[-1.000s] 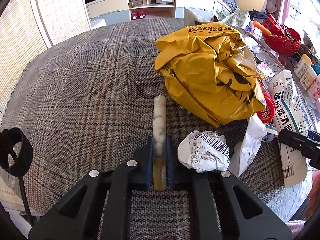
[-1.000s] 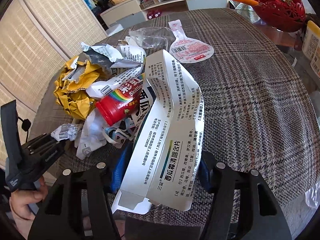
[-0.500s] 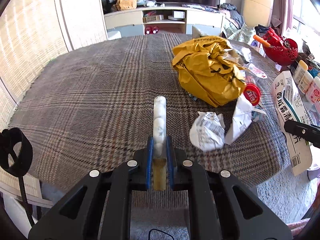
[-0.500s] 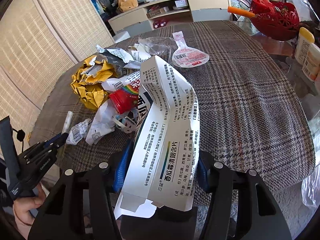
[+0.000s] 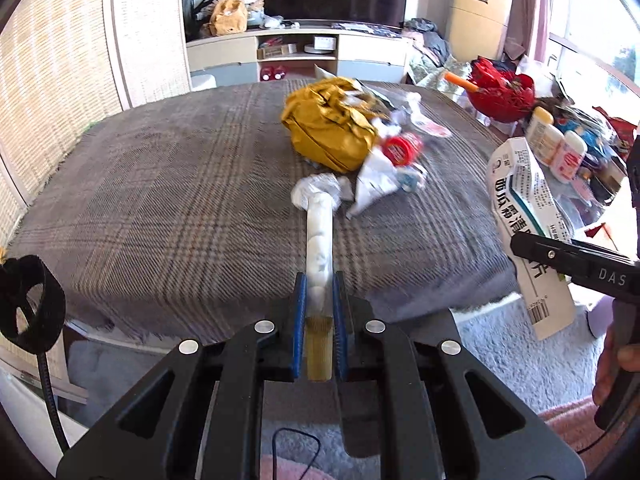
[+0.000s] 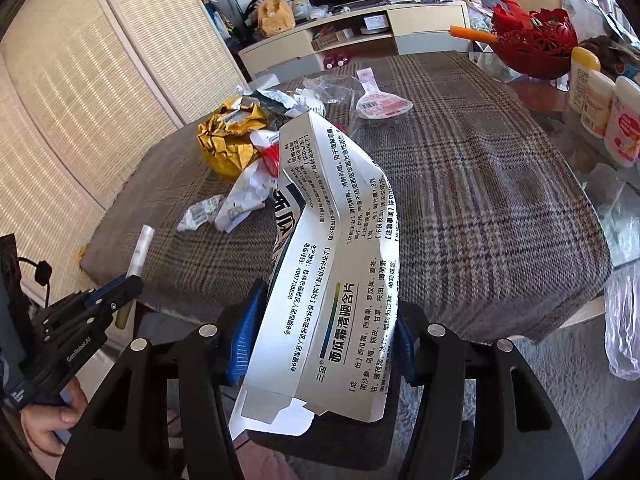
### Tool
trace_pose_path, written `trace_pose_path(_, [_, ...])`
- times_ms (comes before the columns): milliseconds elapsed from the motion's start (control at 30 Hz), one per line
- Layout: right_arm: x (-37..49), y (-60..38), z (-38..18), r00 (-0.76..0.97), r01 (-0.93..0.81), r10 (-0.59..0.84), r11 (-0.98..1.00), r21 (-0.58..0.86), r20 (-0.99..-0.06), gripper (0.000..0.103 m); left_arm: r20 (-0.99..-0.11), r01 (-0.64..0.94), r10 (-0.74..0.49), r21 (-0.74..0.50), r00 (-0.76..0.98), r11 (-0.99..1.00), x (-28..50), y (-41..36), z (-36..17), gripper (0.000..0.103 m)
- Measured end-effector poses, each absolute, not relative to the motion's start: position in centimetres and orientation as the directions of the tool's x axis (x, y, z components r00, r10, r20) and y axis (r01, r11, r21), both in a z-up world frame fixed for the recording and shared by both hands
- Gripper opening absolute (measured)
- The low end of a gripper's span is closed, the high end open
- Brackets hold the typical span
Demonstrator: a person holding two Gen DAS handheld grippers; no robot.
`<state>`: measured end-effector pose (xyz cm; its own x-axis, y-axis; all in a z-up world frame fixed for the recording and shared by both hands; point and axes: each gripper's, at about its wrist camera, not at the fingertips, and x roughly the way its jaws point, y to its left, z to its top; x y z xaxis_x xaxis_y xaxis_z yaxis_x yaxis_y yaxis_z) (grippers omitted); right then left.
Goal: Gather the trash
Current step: 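Carry the stick and box down to the trash bin while both tools open to drop them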
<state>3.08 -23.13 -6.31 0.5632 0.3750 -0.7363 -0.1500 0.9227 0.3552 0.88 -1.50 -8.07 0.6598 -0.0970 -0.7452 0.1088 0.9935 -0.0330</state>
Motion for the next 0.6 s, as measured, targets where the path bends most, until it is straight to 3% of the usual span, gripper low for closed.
trace_pose_path(600, [-3.2,-21.7,-13.9,0.43,-0.149,0.348,0.937,0.315,-0.833,0.056,-0.852,0.16,-0.115,-0.037,0.511,0.986,-5.9,-6.9,-18.4,0.011])
